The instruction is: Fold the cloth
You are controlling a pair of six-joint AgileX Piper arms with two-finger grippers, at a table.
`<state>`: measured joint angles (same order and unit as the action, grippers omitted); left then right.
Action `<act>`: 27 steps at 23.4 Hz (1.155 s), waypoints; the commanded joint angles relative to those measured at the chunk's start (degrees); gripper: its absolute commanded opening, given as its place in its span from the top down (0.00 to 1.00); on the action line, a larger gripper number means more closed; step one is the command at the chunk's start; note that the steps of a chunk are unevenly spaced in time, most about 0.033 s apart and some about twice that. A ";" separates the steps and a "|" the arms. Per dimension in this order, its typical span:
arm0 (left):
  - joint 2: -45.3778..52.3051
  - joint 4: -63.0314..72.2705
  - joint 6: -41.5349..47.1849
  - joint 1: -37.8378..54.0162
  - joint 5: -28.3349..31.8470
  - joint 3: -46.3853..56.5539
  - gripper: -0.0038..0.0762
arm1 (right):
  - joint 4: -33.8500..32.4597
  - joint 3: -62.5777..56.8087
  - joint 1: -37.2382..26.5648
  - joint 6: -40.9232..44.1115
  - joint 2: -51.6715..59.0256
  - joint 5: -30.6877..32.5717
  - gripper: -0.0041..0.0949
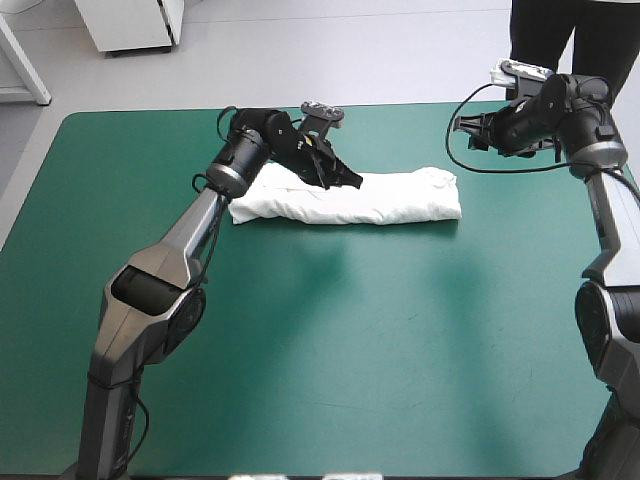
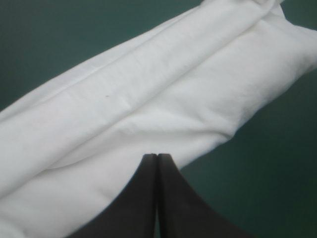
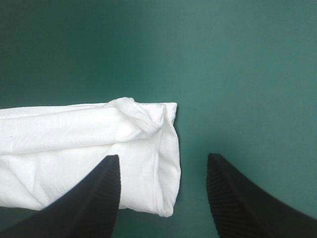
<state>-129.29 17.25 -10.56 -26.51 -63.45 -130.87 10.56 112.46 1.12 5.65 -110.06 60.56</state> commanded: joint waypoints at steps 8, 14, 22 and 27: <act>-2.84 0.58 -0.10 -2.29 5.70 -1.43 0.96 | 0.35 1.53 -0.70 -0.61 3.63 -2.46 0.46; -6.77 -1.25 1.03 -2.29 5.59 -1.43 0.96 | 1.06 0.99 -1.89 0.22 2.58 -2.64 0.46; -6.77 -0.44 1.03 -2.29 5.04 -1.43 0.96 | 22.39 -3.31 -6.62 -14.08 -7.26 2.90 0.26; -6.77 -0.44 0.93 -2.29 4.69 -1.43 0.96 | 22.64 -3.31 -5.97 -14.08 -10.48 3.40 0.26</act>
<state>-138.71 15.56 -9.98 -28.52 -59.19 -131.05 30.64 107.76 -5.11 -7.49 -122.62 64.03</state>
